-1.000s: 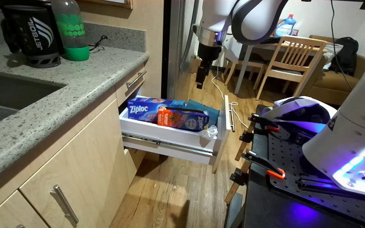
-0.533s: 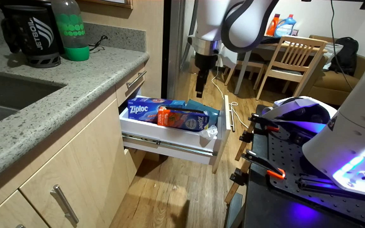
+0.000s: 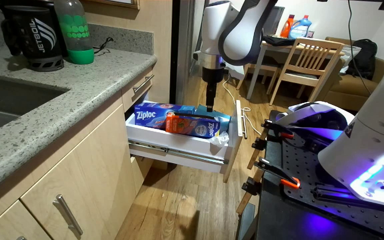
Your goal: Get one of the boxes labeled 'Ziploc' from the open drawer of the cabinet and place it on the countertop
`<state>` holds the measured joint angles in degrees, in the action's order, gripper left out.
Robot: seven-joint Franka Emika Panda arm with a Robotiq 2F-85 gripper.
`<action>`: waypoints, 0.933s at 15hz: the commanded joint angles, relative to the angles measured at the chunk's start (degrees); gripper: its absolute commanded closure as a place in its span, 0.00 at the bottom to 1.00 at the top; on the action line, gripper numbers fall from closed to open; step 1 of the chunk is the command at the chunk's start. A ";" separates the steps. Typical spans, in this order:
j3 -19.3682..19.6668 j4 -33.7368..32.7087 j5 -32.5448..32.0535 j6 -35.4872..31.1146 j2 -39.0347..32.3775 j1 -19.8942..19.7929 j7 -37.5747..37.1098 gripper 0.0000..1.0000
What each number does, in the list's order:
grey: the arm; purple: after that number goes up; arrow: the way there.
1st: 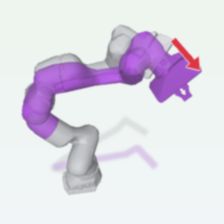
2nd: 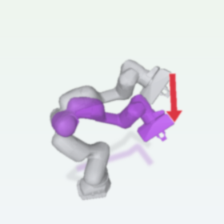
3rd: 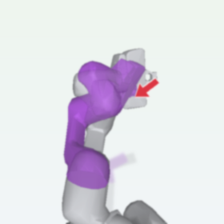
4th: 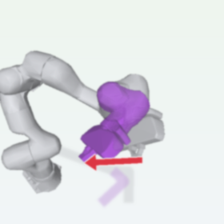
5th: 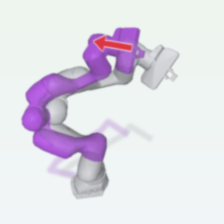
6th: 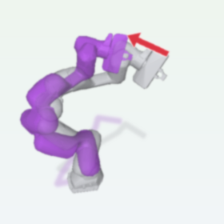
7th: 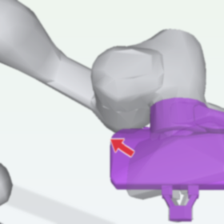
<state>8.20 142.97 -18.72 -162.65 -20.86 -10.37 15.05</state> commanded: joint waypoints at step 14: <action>-3.81 -8.23 7.14 0.49 -12.83 -8.47 8.72 0.00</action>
<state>4.58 136.58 -11.87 -162.54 -32.33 -18.23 22.34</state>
